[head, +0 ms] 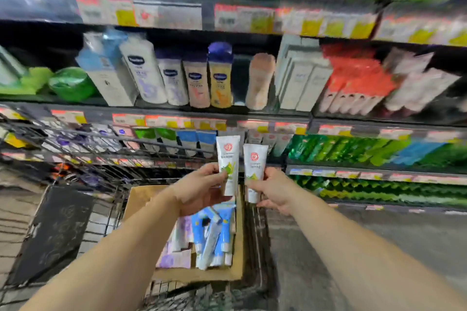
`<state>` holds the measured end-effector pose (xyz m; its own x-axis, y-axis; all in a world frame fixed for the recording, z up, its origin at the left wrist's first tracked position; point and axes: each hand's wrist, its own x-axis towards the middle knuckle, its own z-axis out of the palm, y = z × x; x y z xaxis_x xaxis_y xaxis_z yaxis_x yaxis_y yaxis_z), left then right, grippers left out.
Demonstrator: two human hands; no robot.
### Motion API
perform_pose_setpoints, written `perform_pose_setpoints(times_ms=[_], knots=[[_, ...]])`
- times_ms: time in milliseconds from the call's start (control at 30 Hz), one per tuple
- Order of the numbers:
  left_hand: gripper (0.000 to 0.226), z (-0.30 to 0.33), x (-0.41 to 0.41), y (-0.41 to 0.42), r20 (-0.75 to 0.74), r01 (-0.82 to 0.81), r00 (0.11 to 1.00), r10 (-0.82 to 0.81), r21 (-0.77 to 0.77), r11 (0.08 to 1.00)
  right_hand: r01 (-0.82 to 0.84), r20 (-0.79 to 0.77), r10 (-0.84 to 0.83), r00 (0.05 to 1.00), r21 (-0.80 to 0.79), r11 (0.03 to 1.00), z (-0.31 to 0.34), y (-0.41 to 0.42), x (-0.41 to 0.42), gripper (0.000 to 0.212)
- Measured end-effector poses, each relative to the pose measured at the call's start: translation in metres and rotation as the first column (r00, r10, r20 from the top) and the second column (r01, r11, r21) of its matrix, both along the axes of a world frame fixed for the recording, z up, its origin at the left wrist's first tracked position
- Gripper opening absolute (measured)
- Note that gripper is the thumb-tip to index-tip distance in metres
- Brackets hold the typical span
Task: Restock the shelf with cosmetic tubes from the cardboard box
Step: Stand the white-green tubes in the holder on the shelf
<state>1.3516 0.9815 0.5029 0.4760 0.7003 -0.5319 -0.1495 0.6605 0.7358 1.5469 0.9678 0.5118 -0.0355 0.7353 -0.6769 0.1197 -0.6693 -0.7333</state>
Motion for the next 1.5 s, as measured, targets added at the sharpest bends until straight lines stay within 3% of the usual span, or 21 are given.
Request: perform_pose_setpoints(times_ms=[200,367,467,533,600,667,767,1000,1233,1500], knots=[[0.032,0.092,0.112,0.005,0.01,0.181,0.982,-0.187,0.193,0.964,0.108,0.004,-0.111,0.994,0.212,0.971,0.093,-0.025,0.118,0.022],[0.042,0.141,0.251,-0.025,-0.044,0.221,0.974,-0.22,0.359,0.907,0.217,0.034,-0.244,0.969,0.354,0.91,0.152,-0.085,0.252,0.025],[0.034,0.174,0.354,-0.058,-0.027,0.238,0.967,-0.253,0.451,0.861,0.27,0.093,-0.34,0.936,0.428,0.862,0.186,-0.138,0.348,0.026],[0.004,0.197,0.412,-0.079,-0.016,0.23,0.966,-0.259,0.512,0.828,0.324,0.111,-0.427,0.897,0.49,0.809,0.207,-0.169,0.403,0.028],[0.008,0.211,0.459,-0.089,0.02,0.222,0.961,-0.277,0.543,0.81,0.38,0.081,-0.499,0.863,0.547,0.746,0.224,-0.194,0.446,0.029],[0.019,0.224,0.498,-0.095,-0.027,0.25,0.957,-0.289,0.578,0.776,0.407,0.054,-0.54,0.84,0.595,0.693,0.236,-0.212,0.479,0.029],[0.017,0.237,0.544,-0.095,-0.1,0.287,0.951,-0.292,0.634,0.718,0.431,0.041,-0.586,0.809,0.637,0.639,0.245,-0.223,0.518,0.039],[0.009,0.251,0.627,-0.061,-0.143,0.309,0.941,-0.306,0.73,0.61,0.456,0.018,-0.638,0.77,0.684,0.57,0.241,-0.192,0.592,0.029],[0.023,0.259,0.705,0.03,-0.159,0.297,0.949,-0.271,0.737,0.607,0.419,0.09,-0.699,0.709,0.743,0.521,0.251,-0.117,0.677,0.023],[0.02,0.289,0.797,0.113,-0.312,0.335,0.942,-0.123,0.855,0.397,0.397,0.113,-0.758,0.643,0.796,0.456,0.259,-0.033,0.773,0.018]])
